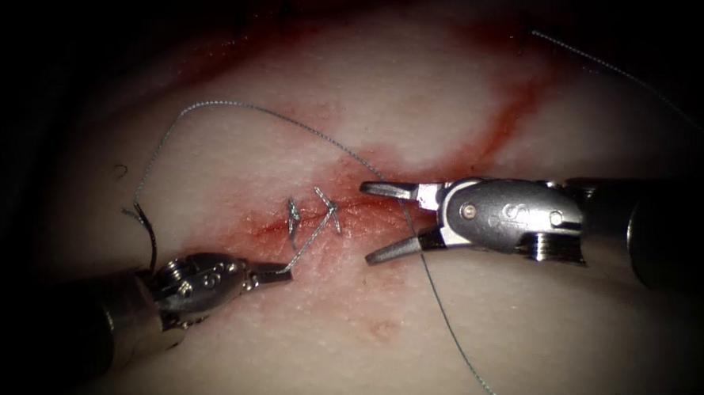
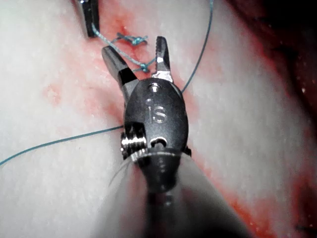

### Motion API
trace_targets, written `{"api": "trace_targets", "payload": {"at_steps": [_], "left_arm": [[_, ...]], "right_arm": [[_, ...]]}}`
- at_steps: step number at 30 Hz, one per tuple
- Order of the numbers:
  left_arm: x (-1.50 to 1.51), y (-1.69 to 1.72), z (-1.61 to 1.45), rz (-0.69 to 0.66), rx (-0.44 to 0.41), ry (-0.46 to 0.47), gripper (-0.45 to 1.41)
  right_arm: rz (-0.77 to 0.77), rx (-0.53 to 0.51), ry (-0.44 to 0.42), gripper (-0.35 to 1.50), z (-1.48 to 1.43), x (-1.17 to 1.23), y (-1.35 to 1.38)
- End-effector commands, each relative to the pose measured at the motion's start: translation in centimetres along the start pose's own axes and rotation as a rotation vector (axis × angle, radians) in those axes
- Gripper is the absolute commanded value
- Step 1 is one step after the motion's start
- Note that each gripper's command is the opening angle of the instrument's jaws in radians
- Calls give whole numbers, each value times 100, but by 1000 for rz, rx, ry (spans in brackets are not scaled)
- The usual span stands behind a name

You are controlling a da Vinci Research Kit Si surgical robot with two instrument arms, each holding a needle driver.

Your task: Wound Closure

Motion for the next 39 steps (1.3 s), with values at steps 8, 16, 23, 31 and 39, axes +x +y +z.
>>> {"api": "trace_targets", "payload": {"at_steps": [8, 16, 23, 31, 39], "left_arm": [[20, 6, 1, 14, 18, 28, -45], [34, 12, -10, 20, 24, 26, -40], [43, 13, -9, 22, 31, 23, -23], [51, 17, 1, 12, 44, 23, -15], [51, 21, 2, 16, 44, 23, -10]], "right_arm": [[-144, -77, 37, 99, 48, -47, -3], [-193, -148, 67, 94, 80, -80, -8], [-209, -190, 115, 94, 94, -87, -12], [-200, -216, 144, 94, 103, -72, -15], [-193, -230, 154, 93, 112, -62, -13]]}}
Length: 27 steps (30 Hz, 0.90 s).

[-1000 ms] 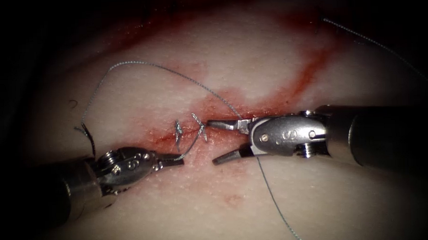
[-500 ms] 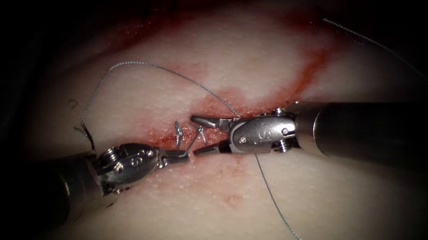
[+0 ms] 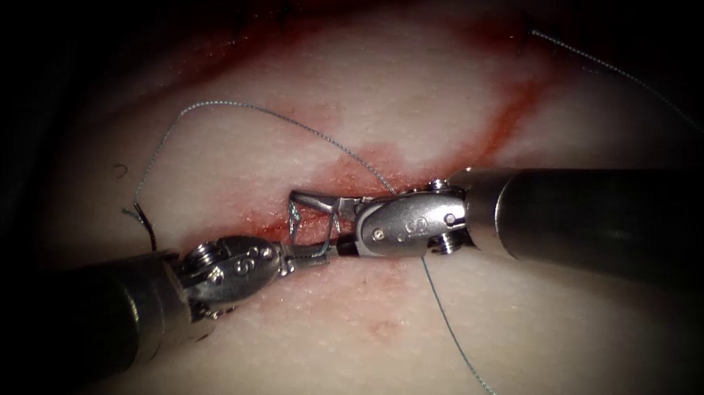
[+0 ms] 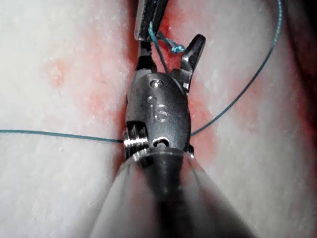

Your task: Wound Closure

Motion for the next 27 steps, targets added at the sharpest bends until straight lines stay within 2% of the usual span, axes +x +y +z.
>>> {"api": "trace_targets", "payload": {"at_steps": [1, 4, 16, 19, 20, 21, 22, 27], "left_arm": [[0, 3, 8, 5, -1, 3, -10], [2, 5, 10, 2, -4, 4, -5], [4, 8, 11, 13, -9, 5, -5], [4, 8, 11, 13, -11, 6, -5], [4, 8, 11, 13, -11, 6, -5], [4, 8, 11, 19, -11, 6, -5], [4, 9, 11, 19, -11, 6, -5], [4, 10, 10, 19, -14, 6, -5]], "right_arm": [[0, 0, 0, 93, 13, -5, -6], [0, -2, 3, 93, 19, -4, -7], [-15, 7, 14, 84, 26, -8, -13], [-15, 10, 12, 66, 26, -8, -13], [-15, 16, 6, 35, 26, -8, -14], [-14, 30, -6, -8, 26, -8, -14], [-14, 45, -16, -35, 26, -8, -14], [-48, 83, -5, -35, 26, -8, -16]]}}
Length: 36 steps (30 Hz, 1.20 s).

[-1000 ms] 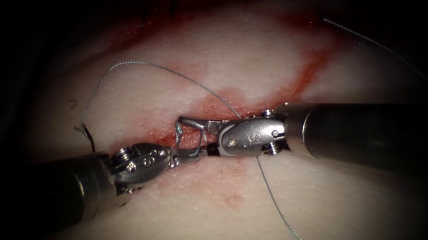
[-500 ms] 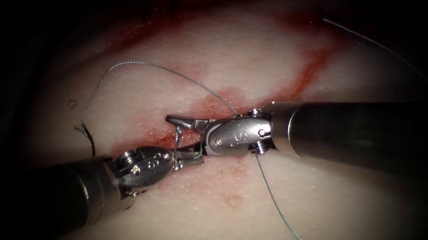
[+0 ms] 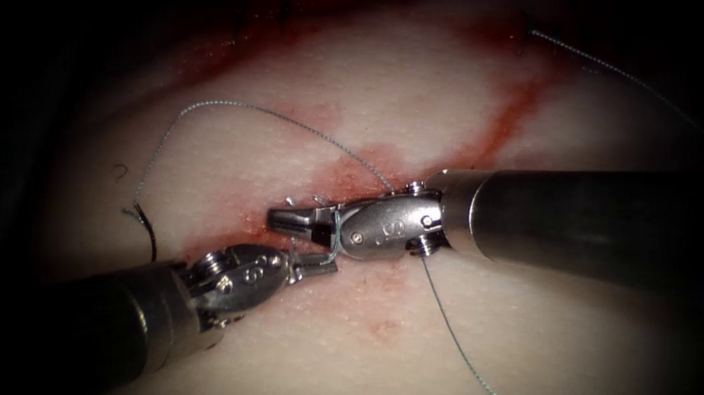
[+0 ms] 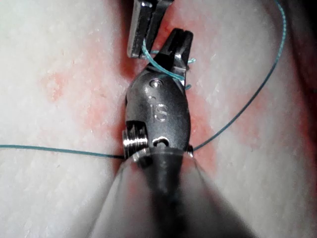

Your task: Wound Closure

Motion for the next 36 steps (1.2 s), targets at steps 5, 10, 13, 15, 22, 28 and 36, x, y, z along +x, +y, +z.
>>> {"api": "trace_targets", "payload": {"at_steps": [5, 10, 13, 15, 22, 28, 36], "left_arm": [[-2, 1, 8, 1, -4, 0, -5], [-7, 3, 1, 13, -11, 0, -5], [-14, 7, -9, 20, -20, 0, -5], [-22, 10, -17, 28, -27, 1, -1], [-77, 21, -59, 73, -42, -10, 9], [-122, 19, -102, 30, -38, -44, 9], [-168, 27, -141, 29, -64, -130, 22]], "right_arm": [[-12, -1, -3, -20, 8, -2, -3], [-9, -34, -30, 136, 1, 4, 1], [-4, -44, -39, 141, -12, 9, 2], [1, -43, -40, 143, -24, 12, 4], [21, -61, -32, 143, -50, 23, 16], [25, -64, -35, 143, -50, 26, 18], [25, -64, -35, 145, -50, 26, 18]]}}
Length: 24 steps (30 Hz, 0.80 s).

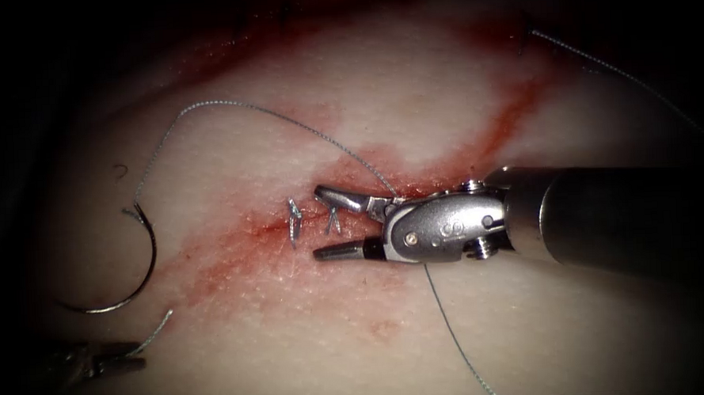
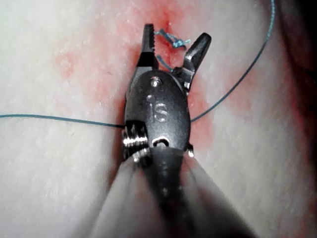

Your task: Wound Closure

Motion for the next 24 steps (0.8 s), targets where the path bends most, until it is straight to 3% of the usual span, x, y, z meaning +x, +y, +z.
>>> {"api": "trace_targets", "payload": {"at_steps": [1, 2, 4, 6, 8, 19, 24], "left_arm": [[-6, 4, 10, -7, -14, -25, 32], [-11, 6, 10, -8, -26, -46, 47], [-20, 9, 14, -5, -31, -96, 98], [-24, 10, 20, 1, -29, -135, 126], [-27, 10, 24, 6, -33, -153, 133], [-63, 16, 7, 24, -32, -203, 130], [-83, 21, 6, -2, -98, -241, 121]], "right_arm": [[0, 1, 2, 145, 10, -4, -5], [0, 1, 2, 145, 10, -4, -5], [-1, 0, 2, 145, 11, -4, -6], [-1, 0, 2, 145, 11, -3, -6], [-1, 1, 2, 145, 11, -3, -6], [0, 2, 3, 145, 9, -2, -7], [6, 2, 3, 145, 9, -1, -8]]}}
